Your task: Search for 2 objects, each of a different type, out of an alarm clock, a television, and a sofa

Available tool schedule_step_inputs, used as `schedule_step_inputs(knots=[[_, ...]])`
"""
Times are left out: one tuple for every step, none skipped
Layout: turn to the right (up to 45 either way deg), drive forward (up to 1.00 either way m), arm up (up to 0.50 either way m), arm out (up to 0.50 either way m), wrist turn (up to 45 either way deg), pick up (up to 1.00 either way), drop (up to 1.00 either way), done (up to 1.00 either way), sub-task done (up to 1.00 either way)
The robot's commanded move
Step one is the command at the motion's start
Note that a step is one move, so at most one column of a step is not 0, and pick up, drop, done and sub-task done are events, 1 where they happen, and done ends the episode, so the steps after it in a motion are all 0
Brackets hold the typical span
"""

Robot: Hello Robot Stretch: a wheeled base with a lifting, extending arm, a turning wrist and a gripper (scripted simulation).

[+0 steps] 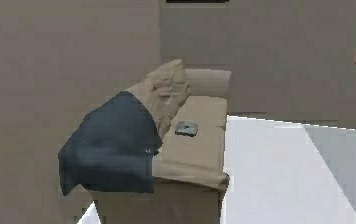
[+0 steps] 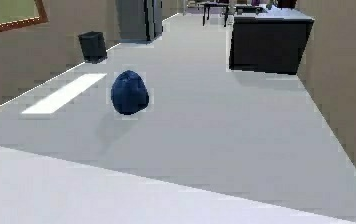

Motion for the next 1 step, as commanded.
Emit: schedule_step_inputs(knots=[[0.0,0.00,0.00,0.00,0.0,0.00,0.00,1.00,0.00]])
